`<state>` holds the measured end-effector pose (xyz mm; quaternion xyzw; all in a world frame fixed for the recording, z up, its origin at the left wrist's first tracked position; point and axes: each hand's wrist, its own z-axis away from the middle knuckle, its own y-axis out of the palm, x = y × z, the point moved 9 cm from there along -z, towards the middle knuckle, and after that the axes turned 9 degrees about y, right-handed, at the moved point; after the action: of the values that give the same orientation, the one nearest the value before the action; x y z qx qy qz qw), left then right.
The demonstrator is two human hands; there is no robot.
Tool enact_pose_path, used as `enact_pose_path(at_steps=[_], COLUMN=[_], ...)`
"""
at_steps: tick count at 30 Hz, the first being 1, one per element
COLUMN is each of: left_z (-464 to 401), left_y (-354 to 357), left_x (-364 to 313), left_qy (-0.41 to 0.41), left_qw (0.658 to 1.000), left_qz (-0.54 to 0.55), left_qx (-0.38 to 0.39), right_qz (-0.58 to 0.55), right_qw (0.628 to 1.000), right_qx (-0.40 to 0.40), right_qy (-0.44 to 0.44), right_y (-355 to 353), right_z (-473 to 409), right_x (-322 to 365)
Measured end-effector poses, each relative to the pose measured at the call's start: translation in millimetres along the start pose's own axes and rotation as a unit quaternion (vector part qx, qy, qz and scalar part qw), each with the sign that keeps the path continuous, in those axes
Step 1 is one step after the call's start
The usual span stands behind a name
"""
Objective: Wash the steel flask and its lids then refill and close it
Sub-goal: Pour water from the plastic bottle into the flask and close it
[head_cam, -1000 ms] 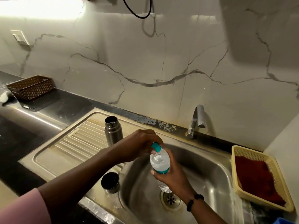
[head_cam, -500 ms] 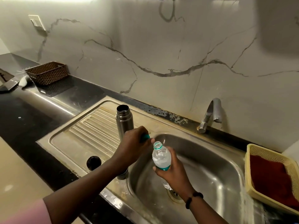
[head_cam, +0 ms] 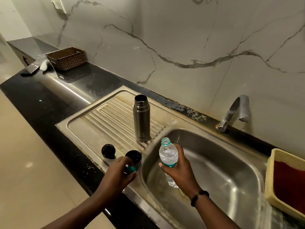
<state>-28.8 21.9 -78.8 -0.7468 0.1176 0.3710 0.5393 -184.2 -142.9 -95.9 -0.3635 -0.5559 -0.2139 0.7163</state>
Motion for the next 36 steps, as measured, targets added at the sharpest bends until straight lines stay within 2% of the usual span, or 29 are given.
enact_pose_path(at_steps=[4,9,18,27,30,33,36], left_z=[19.2,41.0,47.5,51.3,42.1,18.8,-8.5], left_y=[22.4,42.6,32.7,23.6,8.0,-17.2,-37.1], left_x=[17.1,29.4,34.9,32.3,10.3,-12.2,-33.4], left_qy=[0.049,0.113,0.145,0.171,0.191,0.179,0.197], left_qw=[0.992,0.956,0.961,0.966,0.971,0.978,0.97], left_qz=[-0.091,-0.227,-0.184,-0.173,-0.143,-0.1,-0.1], left_qx=[0.075,0.15,0.145,0.086,0.028,-0.041,-0.097], right_qz=[0.0,0.002,0.01,0.011,0.005,-0.002,-0.01], right_qw=[1.0,1.0,1.0,1.0,1.0,1.0,1.0], right_qx=[0.0,0.006,0.015,0.013,0.004,0.007,0.008], right_qy=[0.0,-0.001,-0.001,0.002,-0.003,-0.005,-0.005], right_y=[6.2,14.1,22.6,23.1,20.9,19.7,16.2], right_z=[-0.4,-0.5,1.3,0.6,0.6,1.0,1.2], right_x=[1.1,2.3,3.5,4.3,7.0,10.7,15.8])
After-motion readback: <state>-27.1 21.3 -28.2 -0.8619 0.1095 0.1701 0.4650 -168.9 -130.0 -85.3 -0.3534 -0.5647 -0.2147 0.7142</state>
